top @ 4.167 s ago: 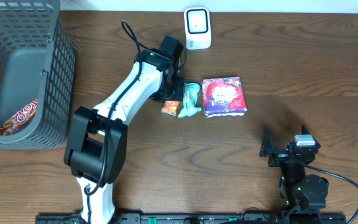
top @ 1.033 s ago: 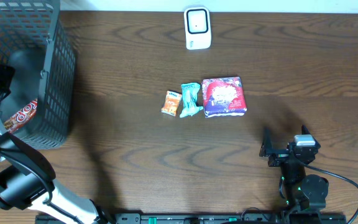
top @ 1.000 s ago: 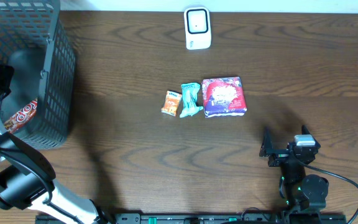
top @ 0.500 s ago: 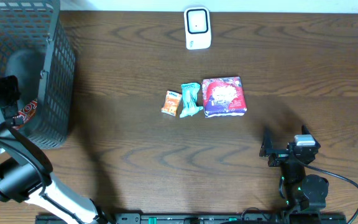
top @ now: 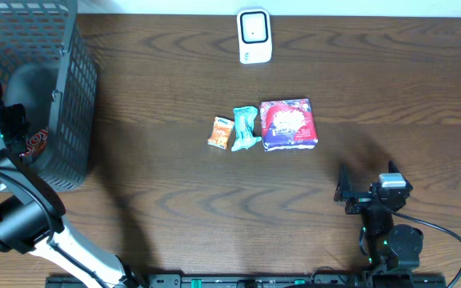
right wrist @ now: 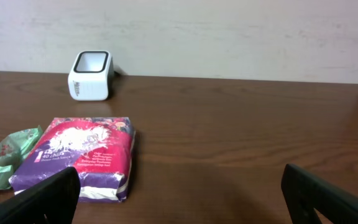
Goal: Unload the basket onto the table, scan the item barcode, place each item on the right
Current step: 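Grasp the red TOP chocolate bar with the left gripper and lift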
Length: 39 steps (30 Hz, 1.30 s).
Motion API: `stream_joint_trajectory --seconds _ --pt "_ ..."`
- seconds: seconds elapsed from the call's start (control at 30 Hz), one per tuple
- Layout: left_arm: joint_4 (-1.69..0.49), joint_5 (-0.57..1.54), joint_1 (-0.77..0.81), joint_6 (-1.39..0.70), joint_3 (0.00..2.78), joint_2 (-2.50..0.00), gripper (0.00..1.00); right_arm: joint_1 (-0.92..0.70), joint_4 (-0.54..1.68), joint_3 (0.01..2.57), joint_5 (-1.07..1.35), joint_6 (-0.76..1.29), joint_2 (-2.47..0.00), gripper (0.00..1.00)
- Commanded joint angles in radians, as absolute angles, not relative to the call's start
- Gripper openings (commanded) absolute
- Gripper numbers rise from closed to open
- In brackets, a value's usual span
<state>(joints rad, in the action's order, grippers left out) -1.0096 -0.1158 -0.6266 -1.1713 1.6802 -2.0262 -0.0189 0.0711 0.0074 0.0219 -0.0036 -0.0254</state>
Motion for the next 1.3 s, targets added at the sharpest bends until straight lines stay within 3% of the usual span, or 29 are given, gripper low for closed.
stream_joint_trajectory --seconds 0.0,1.27 --pt "-1.012 -0.187 -0.632 -1.181 1.662 -2.041 0.98 -0.015 0.075 0.006 0.017 0.01 -0.022 0.99" --pt "-0.891 -0.207 -0.632 -1.172 1.638 -2.133 0.98 -0.015 0.075 0.006 0.017 0.01 -0.024 0.99"
